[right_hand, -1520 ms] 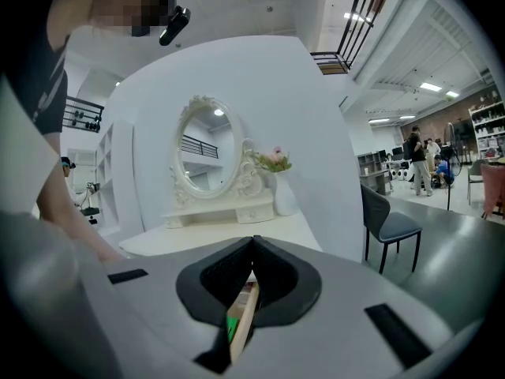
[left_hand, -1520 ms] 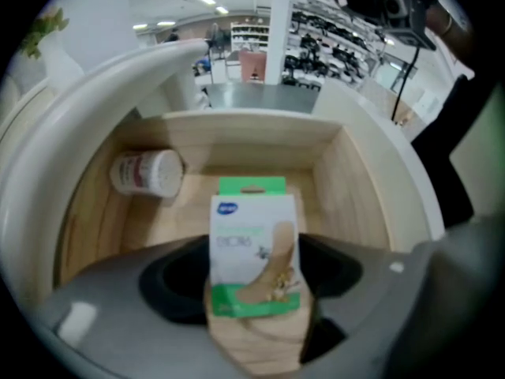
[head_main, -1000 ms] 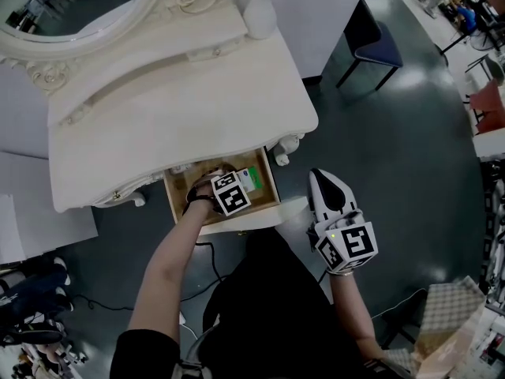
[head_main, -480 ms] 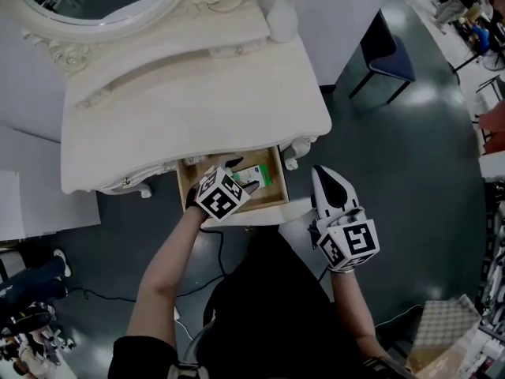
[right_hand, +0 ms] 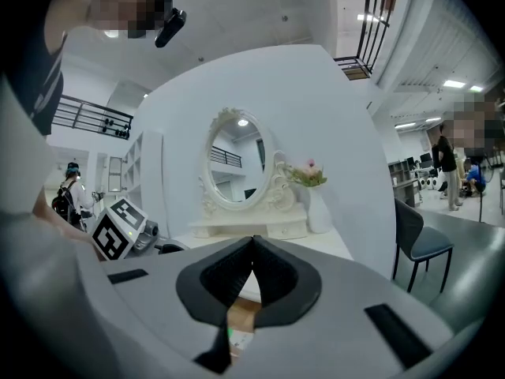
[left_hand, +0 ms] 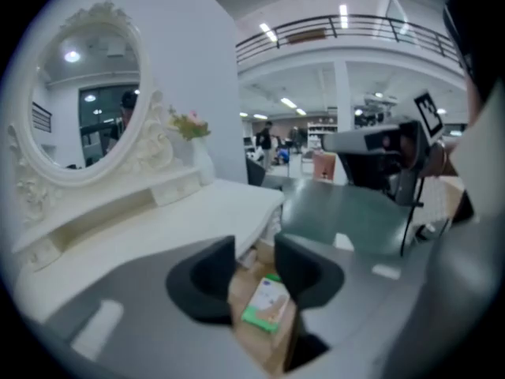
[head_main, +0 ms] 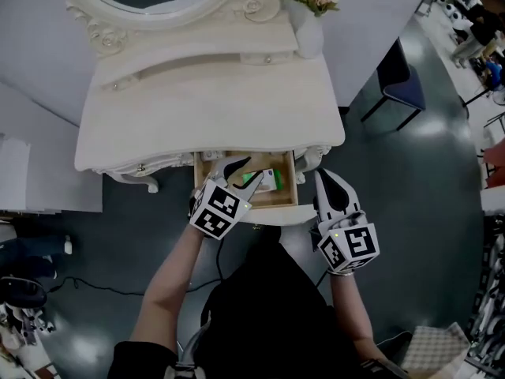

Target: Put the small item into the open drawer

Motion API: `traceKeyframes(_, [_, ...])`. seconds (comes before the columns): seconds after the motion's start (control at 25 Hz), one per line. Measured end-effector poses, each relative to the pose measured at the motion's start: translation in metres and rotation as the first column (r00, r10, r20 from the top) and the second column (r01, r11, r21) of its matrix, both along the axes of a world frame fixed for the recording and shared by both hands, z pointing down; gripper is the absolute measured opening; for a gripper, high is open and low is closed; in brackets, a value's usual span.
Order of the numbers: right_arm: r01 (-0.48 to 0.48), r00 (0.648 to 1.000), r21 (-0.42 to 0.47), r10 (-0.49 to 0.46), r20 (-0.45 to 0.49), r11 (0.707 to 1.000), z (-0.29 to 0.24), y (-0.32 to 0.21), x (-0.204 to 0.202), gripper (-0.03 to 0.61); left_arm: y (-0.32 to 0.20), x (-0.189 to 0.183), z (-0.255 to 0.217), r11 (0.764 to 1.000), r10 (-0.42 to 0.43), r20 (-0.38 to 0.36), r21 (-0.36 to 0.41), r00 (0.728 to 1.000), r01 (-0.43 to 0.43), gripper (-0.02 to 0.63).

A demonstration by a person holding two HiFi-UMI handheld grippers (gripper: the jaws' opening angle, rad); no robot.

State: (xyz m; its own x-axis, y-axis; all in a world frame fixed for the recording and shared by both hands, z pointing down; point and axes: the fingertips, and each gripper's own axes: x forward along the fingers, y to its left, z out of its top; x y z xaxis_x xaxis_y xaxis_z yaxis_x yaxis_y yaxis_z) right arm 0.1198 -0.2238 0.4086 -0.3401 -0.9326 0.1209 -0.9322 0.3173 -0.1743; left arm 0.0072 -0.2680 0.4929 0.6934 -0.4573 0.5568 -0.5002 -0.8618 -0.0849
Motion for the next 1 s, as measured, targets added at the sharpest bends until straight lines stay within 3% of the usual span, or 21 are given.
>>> traceKeyframes(0.24, [0.041,0.999,0.027,-0.04,-0.009,0.999,-0.012,0.008,-0.018,-0.003,0.011,-0.027,-0.033,0.991,-0.13,-0.137,0.002,0.982,0.132,0.106])
traceKeyframes(0.6, [0.086,0.996,0.055,-0.085,-0.023,0.995,-0.022,0.024,-0.041,-0.003,0.037,-0.061,-0.054,0.966,-0.246,-0.229,0.017,0.942,0.257,0.053])
traceKeyframes(1.0, [0.111,0.993,0.074,-0.108,-0.037,0.991,-0.027,0.043,-0.06,-0.003,0.054,-0.104,-0.074,0.911,-0.372,-0.333,0.047,0.867,0.409,0.008])
